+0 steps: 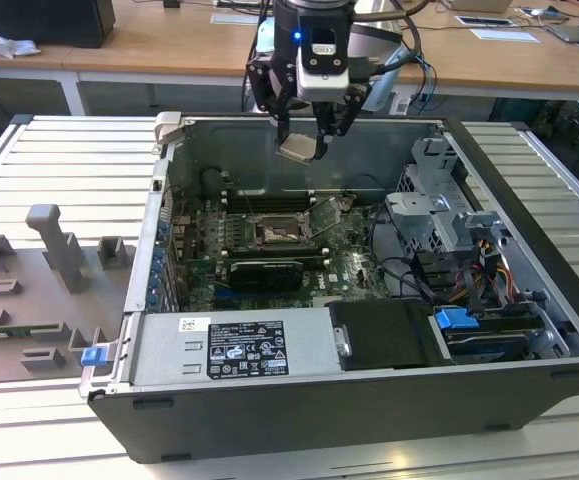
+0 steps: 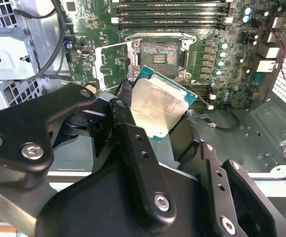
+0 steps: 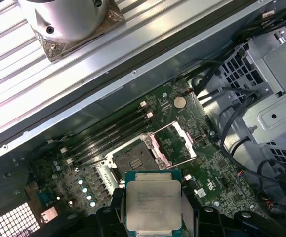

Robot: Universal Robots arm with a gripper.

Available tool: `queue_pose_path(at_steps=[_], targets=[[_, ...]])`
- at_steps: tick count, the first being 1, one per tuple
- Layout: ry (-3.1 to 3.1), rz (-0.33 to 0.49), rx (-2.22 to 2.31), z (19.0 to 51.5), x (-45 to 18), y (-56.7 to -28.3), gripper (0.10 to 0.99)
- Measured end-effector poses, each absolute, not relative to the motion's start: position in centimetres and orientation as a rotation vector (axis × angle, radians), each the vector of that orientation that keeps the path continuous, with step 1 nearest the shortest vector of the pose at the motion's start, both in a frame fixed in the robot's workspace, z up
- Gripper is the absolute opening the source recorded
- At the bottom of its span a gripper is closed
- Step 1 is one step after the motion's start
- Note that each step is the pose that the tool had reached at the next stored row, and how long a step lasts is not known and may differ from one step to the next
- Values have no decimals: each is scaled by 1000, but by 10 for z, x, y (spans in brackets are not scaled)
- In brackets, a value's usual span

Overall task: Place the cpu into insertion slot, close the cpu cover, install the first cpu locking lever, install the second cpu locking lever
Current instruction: 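Place the cpu into insertion slot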

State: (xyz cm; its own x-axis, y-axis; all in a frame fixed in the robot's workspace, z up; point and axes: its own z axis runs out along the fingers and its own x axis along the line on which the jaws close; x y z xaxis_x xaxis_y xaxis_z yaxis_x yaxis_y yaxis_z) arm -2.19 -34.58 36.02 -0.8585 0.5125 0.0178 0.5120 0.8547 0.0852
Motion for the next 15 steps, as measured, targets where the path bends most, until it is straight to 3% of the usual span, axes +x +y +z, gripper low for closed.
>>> queue_pose_path(at_steps=[15], targets=[[2959,135,1013,359,-22,-346,545]])
